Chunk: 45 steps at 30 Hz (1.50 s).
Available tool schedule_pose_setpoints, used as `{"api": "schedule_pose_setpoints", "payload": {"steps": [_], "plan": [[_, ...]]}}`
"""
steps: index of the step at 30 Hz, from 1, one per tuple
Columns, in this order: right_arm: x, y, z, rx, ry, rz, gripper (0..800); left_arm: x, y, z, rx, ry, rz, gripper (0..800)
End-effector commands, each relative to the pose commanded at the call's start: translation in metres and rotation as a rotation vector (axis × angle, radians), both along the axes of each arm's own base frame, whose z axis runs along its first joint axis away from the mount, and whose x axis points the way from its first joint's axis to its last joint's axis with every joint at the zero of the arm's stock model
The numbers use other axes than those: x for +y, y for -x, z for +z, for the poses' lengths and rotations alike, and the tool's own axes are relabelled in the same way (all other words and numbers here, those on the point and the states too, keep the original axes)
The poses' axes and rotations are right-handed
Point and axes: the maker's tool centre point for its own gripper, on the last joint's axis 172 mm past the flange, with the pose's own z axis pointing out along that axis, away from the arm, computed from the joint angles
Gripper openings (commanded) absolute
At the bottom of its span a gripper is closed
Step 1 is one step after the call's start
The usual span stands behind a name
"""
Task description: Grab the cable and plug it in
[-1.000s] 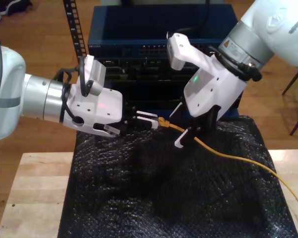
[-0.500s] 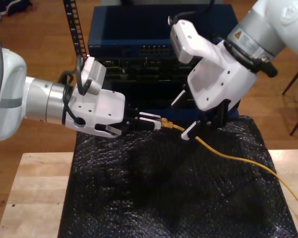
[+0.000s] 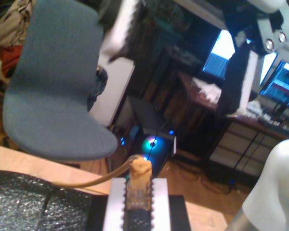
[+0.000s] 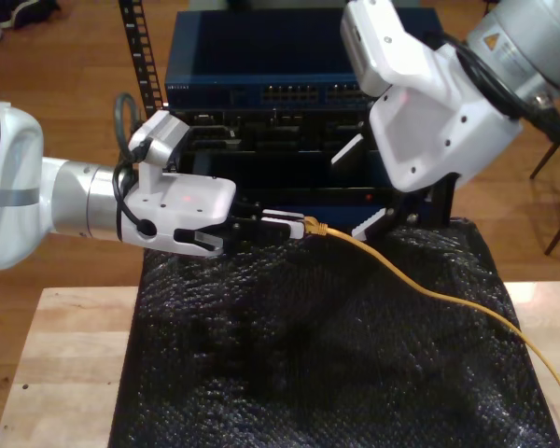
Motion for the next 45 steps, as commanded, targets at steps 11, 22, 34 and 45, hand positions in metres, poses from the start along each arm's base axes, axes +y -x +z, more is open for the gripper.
{"api": "schedule_pose_setpoints", "payload": {"steps": [11,22,34,45], "plan": [[-0.009,0.020,0.014,-0.151,-0.027,0.015,796,0.010,-0.011,0.029,0.072,0.140,-0.010,5],[0.015,0.023,0.032,-0.285,-0.098,0.057,792,0.009,0.005,0.041,0.117,0.213,-0.094,7],[0.038,0.019,0.043,-0.386,-0.120,0.064,770,0.011,0.026,0.064,0.216,0.303,-0.193,7],[0.040,0.030,0.052,-0.427,-0.132,0.094,768,0.016,0.032,0.083,0.265,0.390,-0.232,7]]}}
